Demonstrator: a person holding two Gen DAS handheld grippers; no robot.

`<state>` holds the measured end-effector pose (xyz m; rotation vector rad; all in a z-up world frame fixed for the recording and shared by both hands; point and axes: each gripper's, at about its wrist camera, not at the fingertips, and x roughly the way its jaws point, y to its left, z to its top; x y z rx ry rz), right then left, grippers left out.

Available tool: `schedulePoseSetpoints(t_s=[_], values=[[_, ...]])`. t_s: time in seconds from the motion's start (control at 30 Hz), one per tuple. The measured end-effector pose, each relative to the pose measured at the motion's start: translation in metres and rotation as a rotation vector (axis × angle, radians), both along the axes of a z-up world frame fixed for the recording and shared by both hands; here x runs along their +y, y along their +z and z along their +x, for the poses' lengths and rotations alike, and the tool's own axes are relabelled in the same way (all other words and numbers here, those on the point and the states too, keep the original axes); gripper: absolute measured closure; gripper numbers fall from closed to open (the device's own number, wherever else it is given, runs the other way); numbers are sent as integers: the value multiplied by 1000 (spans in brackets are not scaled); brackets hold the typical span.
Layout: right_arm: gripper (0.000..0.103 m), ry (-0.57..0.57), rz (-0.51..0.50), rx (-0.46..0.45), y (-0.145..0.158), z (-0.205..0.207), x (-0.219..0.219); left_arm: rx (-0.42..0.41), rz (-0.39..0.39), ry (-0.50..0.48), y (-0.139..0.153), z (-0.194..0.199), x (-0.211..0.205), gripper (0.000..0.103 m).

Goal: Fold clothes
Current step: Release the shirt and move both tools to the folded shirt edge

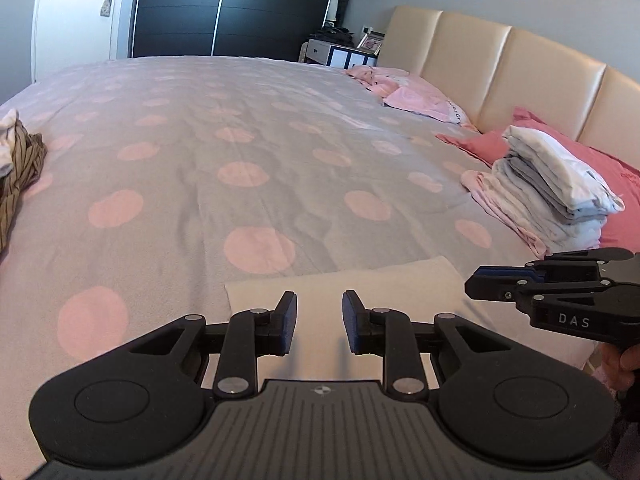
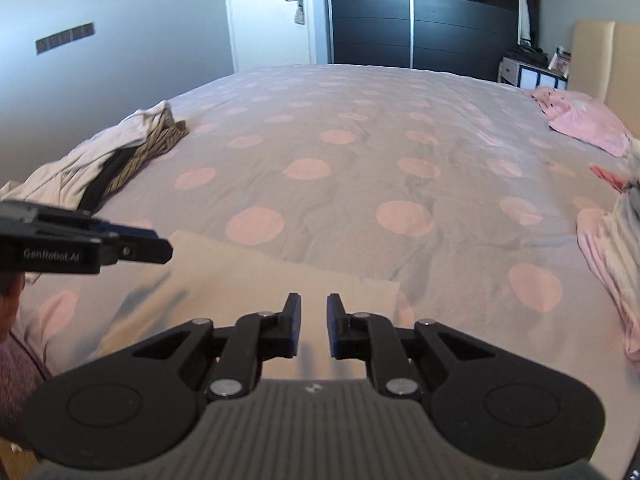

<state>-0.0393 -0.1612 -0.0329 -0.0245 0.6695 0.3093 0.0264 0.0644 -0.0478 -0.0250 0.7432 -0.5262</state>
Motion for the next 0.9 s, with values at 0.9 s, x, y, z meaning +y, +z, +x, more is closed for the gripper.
schedulePoseSetpoints(t_s=[0.9], values=[[103, -122, -19, 124, -56, 74, -15, 70, 92, 100, -40, 46, 2, 88]])
